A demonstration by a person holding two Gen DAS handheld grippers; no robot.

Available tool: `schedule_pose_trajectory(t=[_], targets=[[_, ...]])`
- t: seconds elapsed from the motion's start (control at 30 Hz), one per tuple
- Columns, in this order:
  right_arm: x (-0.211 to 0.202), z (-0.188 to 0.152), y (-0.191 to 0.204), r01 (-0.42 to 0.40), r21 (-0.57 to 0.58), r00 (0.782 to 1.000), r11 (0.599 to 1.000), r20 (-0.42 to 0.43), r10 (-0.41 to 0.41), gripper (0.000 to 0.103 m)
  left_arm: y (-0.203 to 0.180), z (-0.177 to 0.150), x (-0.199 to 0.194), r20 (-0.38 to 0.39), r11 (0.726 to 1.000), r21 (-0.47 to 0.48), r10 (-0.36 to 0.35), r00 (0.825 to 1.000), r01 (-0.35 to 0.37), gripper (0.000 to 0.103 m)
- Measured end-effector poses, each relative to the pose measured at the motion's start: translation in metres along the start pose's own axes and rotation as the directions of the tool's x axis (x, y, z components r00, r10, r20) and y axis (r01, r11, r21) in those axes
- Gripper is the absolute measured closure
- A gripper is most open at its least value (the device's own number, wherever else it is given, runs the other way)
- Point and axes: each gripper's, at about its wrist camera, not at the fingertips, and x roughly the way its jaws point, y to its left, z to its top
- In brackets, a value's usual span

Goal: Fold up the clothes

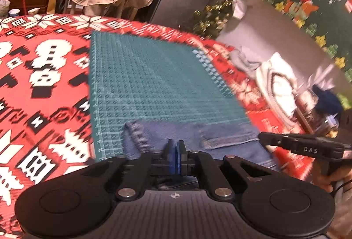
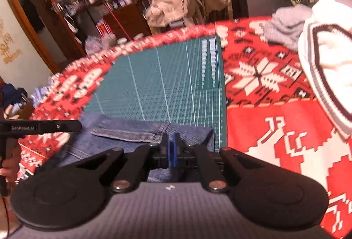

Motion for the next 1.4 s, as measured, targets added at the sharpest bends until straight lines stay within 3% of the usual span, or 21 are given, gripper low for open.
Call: schedule_pose_trajectory(t=[0.13, 0.27, 0.47, 0.6, 0.7, 0.73, 0.83, 1.1, 1.4], targets=[[0.003, -0.008, -0.006, 0.004, 0.004, 1.000, 1.000, -0.018, -0.004, 0.103, 0.011, -0.006, -0.006, -0.005, 0.998, -0.055, -0.013, 1.000, 0.013, 0.100], [-0.004, -0.012, -0.012, 0.027, 0.020, 0.999, 0.999, -0.038, -0.026, 0.100, -0.003, -0.005, -0.015, 0.012, 0.999, -0.001, 0.034, 0.999, -0.034, 0.101], [-0.013, 0.000, 0.007, -0.019, 0.005, 1.000, 1.000, 0.008, 0.019, 0.099, -0.015, 0.016, -0.004, 0.057, 1.000, 0.018, -0.010, 0.998, 0.009, 0.100], [0.006, 0.016, 0.031, -0.050, -0.029, 0.998, 0.998, 0.029, 0.050, 0.096, -0.017, 0.023, 0.026, 0.001, 0.999, 0.006, -0.033, 0.999, 0.033, 0.100], [0.026, 0.019, 0.042, -0.052, -0.029, 0.999, 0.998, 0.014, 0.052, 0.096, -0.016, 0.018, 0.034, 0.002, 1.000, 0.020, 0.008, 1.000, -0.009, 0.100], [0.031, 0.018, 0.043, -0.043, -0.026, 0.999, 0.999, 0.011, 0.043, 0.101, -0.014, 0.016, 0.033, 0.007, 1.000, 0.018, 0.006, 1.000, -0.006, 0.100], [0.035, 0.012, 0.038, -0.047, -0.019, 0.999, 0.999, 0.016, 0.047, 0.103, -0.011, 0.010, 0.030, 0.027, 1.000, 0.021, 0.002, 1.000, -0.002, 0.100], [0.025, -0.002, 0.032, -0.062, -0.022, 0.998, 0.998, -0.006, 0.062, 0.103, -0.007, 0.003, 0.024, 0.078, 0.997, -0.082, 0.015, 0.997, -0.009, 0.100], [0.001, -0.020, 0.023, -0.038, -0.013, 0.999, 0.999, -0.026, 0.038, 0.103, -0.018, -0.006, -0.006, 0.053, 0.999, 0.010, 0.032, 0.998, -0.033, 0.101]])
